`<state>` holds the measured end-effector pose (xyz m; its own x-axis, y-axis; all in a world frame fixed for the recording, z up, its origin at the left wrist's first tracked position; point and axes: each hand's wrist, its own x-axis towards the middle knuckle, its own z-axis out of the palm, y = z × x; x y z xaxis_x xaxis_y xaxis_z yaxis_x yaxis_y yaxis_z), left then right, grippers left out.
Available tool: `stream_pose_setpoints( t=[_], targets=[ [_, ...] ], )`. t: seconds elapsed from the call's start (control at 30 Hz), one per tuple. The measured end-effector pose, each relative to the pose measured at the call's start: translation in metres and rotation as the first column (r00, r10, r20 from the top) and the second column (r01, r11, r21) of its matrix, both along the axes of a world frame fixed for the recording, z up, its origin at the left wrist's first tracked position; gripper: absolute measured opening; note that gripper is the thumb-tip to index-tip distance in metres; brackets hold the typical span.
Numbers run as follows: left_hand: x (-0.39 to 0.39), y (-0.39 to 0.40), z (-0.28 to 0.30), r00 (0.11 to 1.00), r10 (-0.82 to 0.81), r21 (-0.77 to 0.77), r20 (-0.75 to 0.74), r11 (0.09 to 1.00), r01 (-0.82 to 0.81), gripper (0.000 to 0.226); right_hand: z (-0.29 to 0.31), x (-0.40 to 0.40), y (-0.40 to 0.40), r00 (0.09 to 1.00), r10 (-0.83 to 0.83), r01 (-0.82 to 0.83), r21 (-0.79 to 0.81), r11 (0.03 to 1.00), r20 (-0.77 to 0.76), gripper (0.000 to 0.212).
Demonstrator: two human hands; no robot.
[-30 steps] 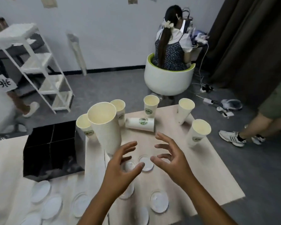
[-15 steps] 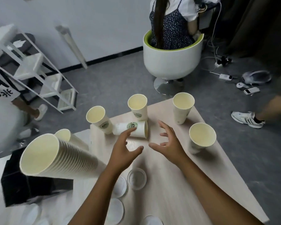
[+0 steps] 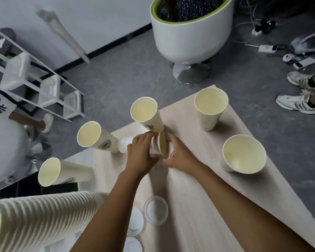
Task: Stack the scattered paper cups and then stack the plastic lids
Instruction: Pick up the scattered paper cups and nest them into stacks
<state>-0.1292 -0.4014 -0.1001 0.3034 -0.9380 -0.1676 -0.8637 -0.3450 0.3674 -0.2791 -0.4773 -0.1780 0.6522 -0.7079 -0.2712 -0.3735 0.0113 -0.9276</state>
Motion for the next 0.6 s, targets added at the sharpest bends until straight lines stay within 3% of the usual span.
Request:
stream_pose_setpoints(
  t=[0.23, 0.3, 0.47, 0.53, 0.6],
  targets=[
    [-0.015, 0.014, -0.001, 0.999, -0.035, -0.028, 0.022, 0.999, 0.036, 0.078, -0.012, -0.006, 0.014, 0.995, 0.013, -0.026, -0.135, 0.99, -0.096, 0.112],
    [-0.017, 0.018, 0.002, 0.999, -0.042, 0.006, 0.027, 0.999, 0.042, 0.078, -0.009, -0.007, 0.016, 0.994, 0.057, -0.067, -0.112, 0.992, -0.09, 0.116],
    [-0.027, 0.025, 0.015, 0.994, -0.058, 0.05, -0.088, 0.997, 0.063, 0.069, 0.012, -0.019, 0.023, 0.971, 0.152, -0.189, -0.199, 0.962, -0.187, 0.108],
    [-0.033, 0.031, 0.024, 0.984, -0.079, 0.015, -0.161, 0.996, 0.082, 0.068, 0.025, -0.036, 0.027, 0.98, 0.132, -0.158, -0.18, 0.971, -0.15, 0.101],
    [-0.039, 0.039, 0.036, 0.973, -0.096, -0.058, -0.208, 0.995, 0.085, 0.069, 0.042, -0.056, 0.034, 0.998, 0.062, -0.064, -0.113, 0.991, -0.021, 0.094]
  ],
)
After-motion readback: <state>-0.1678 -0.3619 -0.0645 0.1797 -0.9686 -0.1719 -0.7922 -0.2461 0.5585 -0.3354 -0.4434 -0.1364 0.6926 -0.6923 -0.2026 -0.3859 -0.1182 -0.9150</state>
